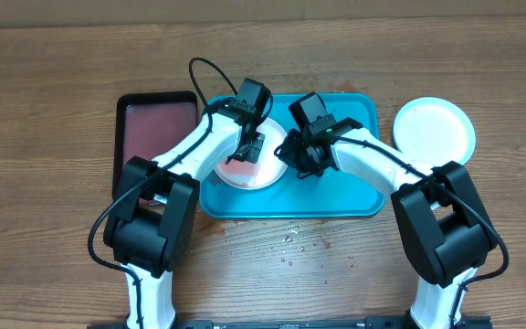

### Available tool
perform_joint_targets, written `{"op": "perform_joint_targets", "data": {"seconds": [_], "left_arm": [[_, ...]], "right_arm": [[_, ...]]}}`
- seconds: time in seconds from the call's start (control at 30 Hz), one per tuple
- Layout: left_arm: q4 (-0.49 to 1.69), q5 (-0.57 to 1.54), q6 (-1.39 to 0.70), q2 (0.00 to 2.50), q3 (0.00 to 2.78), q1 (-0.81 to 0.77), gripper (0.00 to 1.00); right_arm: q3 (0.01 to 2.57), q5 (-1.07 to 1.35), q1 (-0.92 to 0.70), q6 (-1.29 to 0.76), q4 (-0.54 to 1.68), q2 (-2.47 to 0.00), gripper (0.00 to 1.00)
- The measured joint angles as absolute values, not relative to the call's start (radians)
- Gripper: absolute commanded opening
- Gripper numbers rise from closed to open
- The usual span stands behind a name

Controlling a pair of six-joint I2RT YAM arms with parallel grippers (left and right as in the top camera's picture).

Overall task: Clean dirty plates on tray and stack at the side
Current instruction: 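Scrub the white plate's red sauce in circles with the left-held sponge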

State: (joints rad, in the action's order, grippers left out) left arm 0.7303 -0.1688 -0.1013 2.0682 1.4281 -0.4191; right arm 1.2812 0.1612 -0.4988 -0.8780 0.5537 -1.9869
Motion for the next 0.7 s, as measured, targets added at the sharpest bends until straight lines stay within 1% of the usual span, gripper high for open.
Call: {"op": "perform_joint_targets", "data": {"seconds": [0.13,0.27,0.43,0.7], "left_arm": [[0.742,-0.145,-0.101,2.068,1.430,-0.416,0.04],[0.717,-0.068,-0.110,2.064,1.426,-0.397,0.04],[0.638,0.018,-0.154,2.064,1.413,-0.384,0.04],[0.521,0.073,-0.178,2.069,1.399,-0.391,0.04]], "right_arm": [[1.281,0.162,-0.499,-0.878,0.553,-1.987,0.04],[1.281,0.160,-0.499,-0.877,0.554,-1.987,0.04],[1.281,0.146,-0.496,-0.878,0.556,-1.987,0.04],[1.281,0.142,-0.492,-0.878,0.558,-1.987,0.04]]}}
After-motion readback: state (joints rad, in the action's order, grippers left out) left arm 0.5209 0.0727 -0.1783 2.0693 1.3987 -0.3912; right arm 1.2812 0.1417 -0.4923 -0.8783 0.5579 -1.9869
